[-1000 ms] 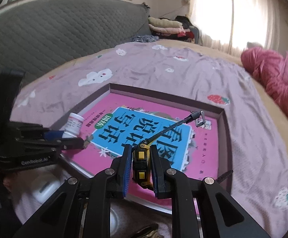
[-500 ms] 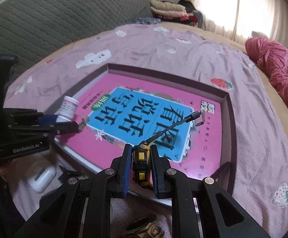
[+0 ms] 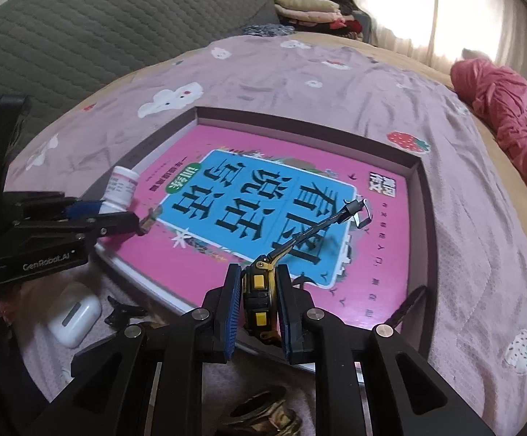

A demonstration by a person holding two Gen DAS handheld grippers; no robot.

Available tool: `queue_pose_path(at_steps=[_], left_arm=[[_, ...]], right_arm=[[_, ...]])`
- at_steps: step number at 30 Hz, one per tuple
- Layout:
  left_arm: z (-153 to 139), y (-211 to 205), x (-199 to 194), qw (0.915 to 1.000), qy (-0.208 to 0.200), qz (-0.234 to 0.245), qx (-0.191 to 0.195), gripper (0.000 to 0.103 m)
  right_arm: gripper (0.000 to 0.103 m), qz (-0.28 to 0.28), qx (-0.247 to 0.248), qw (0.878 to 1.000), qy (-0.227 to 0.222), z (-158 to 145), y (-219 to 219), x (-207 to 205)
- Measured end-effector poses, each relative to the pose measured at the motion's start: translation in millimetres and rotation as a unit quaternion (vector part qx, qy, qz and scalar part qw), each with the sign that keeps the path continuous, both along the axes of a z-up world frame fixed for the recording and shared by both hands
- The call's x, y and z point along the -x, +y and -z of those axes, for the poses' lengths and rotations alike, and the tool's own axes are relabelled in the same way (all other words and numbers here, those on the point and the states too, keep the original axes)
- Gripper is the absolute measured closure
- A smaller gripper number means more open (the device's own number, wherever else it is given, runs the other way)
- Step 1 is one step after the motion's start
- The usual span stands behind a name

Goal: Organize rigid objects
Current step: 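Lower the pill bottle onto the book and open the left tool while the right tool releases the watch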

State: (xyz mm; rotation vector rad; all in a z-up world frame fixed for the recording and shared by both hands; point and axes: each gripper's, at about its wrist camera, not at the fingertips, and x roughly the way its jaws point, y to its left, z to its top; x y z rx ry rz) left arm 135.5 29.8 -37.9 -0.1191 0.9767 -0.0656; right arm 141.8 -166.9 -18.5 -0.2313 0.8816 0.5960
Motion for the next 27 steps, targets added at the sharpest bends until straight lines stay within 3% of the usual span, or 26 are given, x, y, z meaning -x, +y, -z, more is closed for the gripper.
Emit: queue_pose_path(at_steps=[5, 15, 27], left_arm=[[-1, 3, 0, 1.0000, 0.005, -0.003, -0.004, 0.077], [-3, 13, 0, 0.9989, 0.021, -0.001, 0.043, 0.077], [-3, 11, 1, 0.9990, 0.016, 0.000, 0.041, 0.077]], right_arm=[[0.083, 0.015, -0.001, 1.000, 0.015, 2, -6, -4], [0.082, 0.026, -0.011, 1.000, 0.010, -1, -12, -4], [0.079, 0.038, -0.045, 0.998, -0.008, -15, -22, 1]])
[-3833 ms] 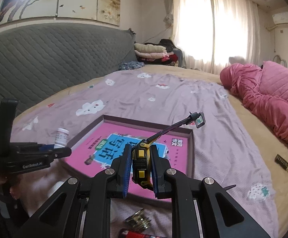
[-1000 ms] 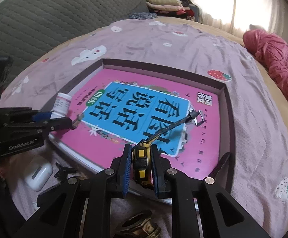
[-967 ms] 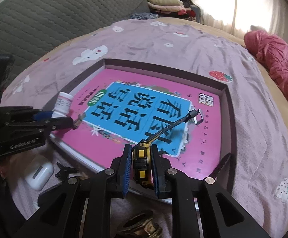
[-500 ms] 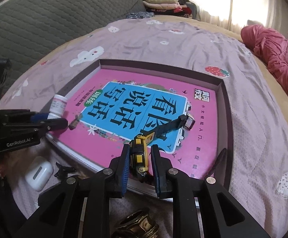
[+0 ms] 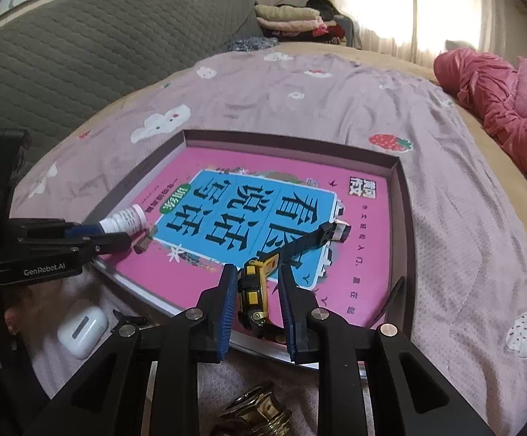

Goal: Organize rigid objects
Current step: 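Lower the pill bottle onto the book and open the left tool while the right tool releases the watch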

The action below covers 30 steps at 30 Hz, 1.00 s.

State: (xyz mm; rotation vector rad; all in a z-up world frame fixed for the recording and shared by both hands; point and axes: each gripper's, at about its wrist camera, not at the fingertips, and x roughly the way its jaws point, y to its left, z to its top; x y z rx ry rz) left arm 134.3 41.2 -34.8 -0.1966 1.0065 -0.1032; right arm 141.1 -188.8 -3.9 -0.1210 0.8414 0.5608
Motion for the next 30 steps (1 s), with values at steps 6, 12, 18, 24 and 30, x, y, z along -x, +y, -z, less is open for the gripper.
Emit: queue_pose_path(at_steps=[6, 12, 18, 24, 30], left_arm=[[-1, 1, 1, 1.0000, -0.005, -0.004, 0.005, 0.077], [-2, 1, 3, 1.0000, -0.008, -0.002, 0.004, 0.077], [-3, 3, 5, 0.9999, -0.011, -0.004, 0.006, 0.077], [-4, 4, 7, 0.9998, -0.017, -0.007, 0.002, 0.077], [-6, 6, 12, 0.9997, -0.022, -0.013, 0.003, 0.077]], right_arm=[[0.079, 0.012, -0.015, 1.000, -0.004, -3, -6, 3], [0.079, 0.018, -0.008, 1.000, -0.014, -5, -9, 7], [0.078, 0.028, -0.012, 0.999, -0.023, -9, -14, 11], [0.075, 0.039, -0.015, 0.999, -0.030, -12, -18, 12], [0.069, 0.044, -0.021, 0.998, -0.036, -15, -22, 16]])
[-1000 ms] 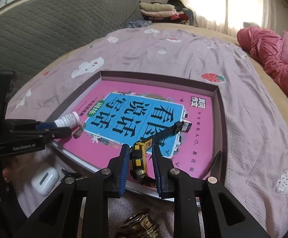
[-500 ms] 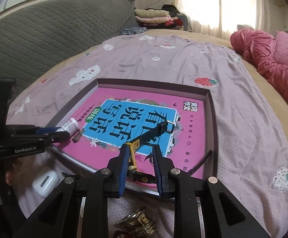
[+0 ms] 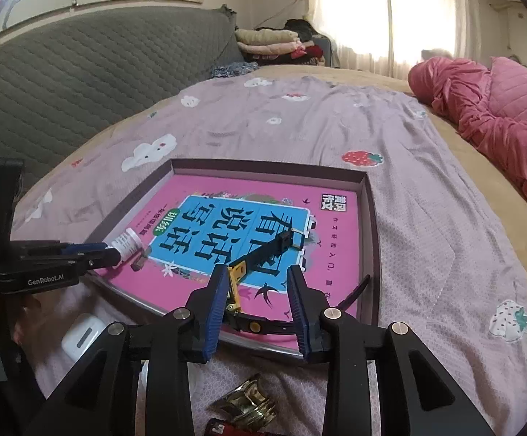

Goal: Organize rigid objects
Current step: 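Lower the pill bottle onto the book and open the left tool while the right tool releases the watch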

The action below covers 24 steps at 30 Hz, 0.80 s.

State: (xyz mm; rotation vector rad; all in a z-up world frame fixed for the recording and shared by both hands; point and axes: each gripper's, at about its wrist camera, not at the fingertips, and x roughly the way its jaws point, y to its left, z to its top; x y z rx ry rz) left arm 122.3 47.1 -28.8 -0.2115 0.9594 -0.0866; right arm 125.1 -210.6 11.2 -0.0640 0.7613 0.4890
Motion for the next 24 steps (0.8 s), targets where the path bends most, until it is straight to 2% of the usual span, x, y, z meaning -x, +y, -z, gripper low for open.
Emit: queue_pose_path(at_steps=[24], left_arm=[[-10, -4, 16, 0.9995, -0.031, 0.007, 0.008, 0.076]], right_arm=[[0.060, 0.041, -0.033, 0.999, -0.003, -16, -27, 12]])
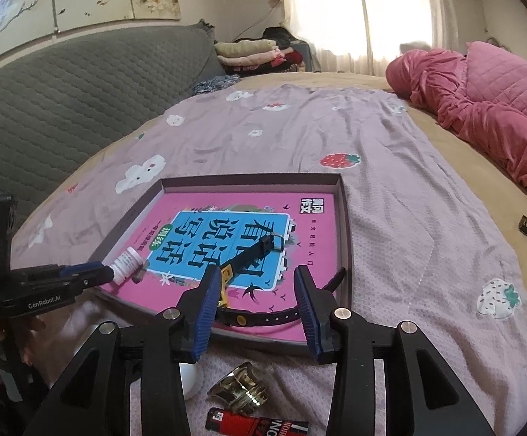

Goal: Organize rigid objects
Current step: 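Lower the pill bottle onto the book and open the left tool while the right tool releases the watch, then withdraw both open tools from the grey box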

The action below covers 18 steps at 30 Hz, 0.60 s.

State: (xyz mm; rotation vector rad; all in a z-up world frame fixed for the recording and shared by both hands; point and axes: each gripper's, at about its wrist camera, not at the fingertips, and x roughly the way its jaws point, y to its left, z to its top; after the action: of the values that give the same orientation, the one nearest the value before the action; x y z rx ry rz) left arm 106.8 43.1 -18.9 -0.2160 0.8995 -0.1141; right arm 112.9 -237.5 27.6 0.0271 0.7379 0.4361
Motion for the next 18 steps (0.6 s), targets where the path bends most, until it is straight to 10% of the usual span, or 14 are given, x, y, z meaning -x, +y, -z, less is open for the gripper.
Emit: queue_pose_path(at_steps=[18], left_arm=[[-23, 3, 20, 0.9991, -0.041, -0.013, -0.001, 0.059]], right_arm=[[0.053, 0.014, -0.010, 1.000, -0.013, -10, -14, 15]])
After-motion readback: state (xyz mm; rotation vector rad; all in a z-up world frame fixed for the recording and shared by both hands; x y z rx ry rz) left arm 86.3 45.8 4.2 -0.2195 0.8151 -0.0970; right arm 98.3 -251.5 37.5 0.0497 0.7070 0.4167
